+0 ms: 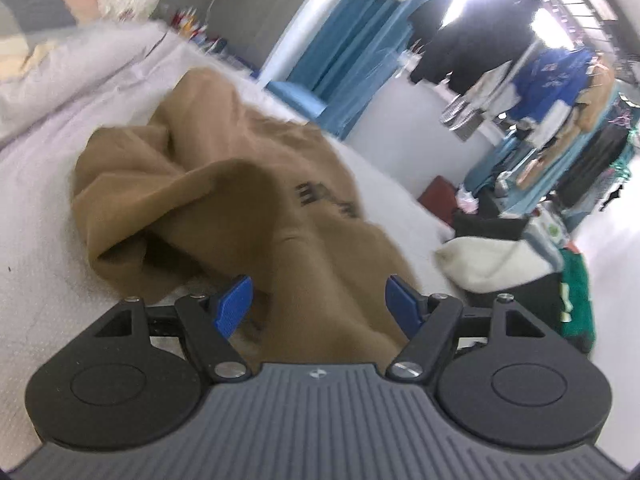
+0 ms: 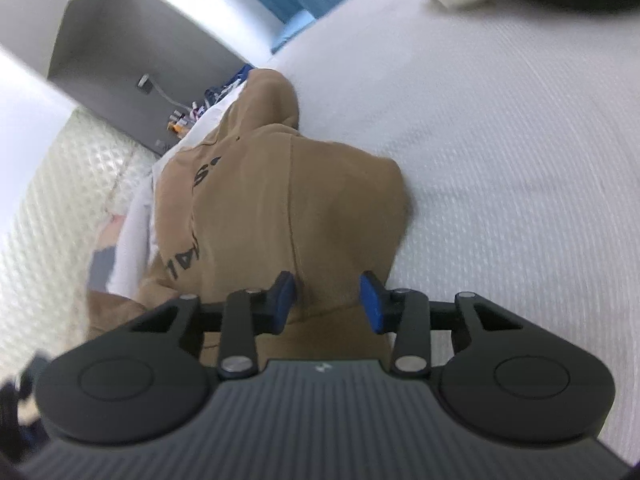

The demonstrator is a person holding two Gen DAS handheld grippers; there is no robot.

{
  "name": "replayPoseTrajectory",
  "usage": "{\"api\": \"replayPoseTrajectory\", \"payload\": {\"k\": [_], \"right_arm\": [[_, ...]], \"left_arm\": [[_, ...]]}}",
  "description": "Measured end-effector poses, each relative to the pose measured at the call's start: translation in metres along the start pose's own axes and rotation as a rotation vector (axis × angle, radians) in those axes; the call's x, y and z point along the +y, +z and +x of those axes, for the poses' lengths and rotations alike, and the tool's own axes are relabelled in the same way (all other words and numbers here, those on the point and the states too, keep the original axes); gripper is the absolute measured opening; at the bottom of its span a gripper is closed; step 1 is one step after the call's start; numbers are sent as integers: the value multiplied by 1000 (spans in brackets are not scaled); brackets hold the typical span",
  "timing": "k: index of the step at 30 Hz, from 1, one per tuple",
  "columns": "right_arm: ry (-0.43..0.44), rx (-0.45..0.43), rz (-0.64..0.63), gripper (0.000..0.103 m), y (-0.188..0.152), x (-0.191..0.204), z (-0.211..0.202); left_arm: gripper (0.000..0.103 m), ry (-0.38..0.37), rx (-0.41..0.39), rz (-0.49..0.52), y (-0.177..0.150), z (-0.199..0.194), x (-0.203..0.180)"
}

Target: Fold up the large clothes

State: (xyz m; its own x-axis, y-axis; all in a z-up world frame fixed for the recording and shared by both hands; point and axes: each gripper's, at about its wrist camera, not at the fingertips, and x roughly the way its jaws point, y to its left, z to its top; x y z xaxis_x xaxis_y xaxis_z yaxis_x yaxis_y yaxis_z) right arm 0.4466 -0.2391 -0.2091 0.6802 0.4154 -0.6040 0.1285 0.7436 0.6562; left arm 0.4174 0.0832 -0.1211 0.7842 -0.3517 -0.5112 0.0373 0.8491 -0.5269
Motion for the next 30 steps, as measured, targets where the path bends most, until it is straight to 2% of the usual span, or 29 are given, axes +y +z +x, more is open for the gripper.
{"api": "replayPoseTrajectory", "payload": {"k": [3,6,8,15,17,18,19,20,23,28,30], "right_arm": [[3,-10,-83,31,2,6,7],[10,20,-102,30,2,8,20],[12,43,-92,30,3,6,26],[0,70,-145,31,1,18,30],[-9,70,-170,31,1,20,29],[-10,70,-173,31,1,20,28],[-9,70,-174,31,1,19,27],[-8,70,-175,31,1,18,27],[-4,66,-178,31,0,19,27],[47,58,-153,36,0,17,21],[86,55,-134,38,0,17,16]], "left_arm": [[77,-25,15,-22,-7,19,29],[77,-165,11,-114,-2,27,57],[76,-222,-3,-152,4,31,67],[75,-279,62,-97,7,54,64],[54,-264,79,-58,5,62,57],[46,-228,87,-46,3,65,54],[34,-193,100,-44,2,69,53],[26,-182,98,-45,-1,69,54],[17,-169,76,-66,-4,67,57],[15,-183,9,-84,-10,40,63],[15,-195,-4,-135,-12,30,74]]}}
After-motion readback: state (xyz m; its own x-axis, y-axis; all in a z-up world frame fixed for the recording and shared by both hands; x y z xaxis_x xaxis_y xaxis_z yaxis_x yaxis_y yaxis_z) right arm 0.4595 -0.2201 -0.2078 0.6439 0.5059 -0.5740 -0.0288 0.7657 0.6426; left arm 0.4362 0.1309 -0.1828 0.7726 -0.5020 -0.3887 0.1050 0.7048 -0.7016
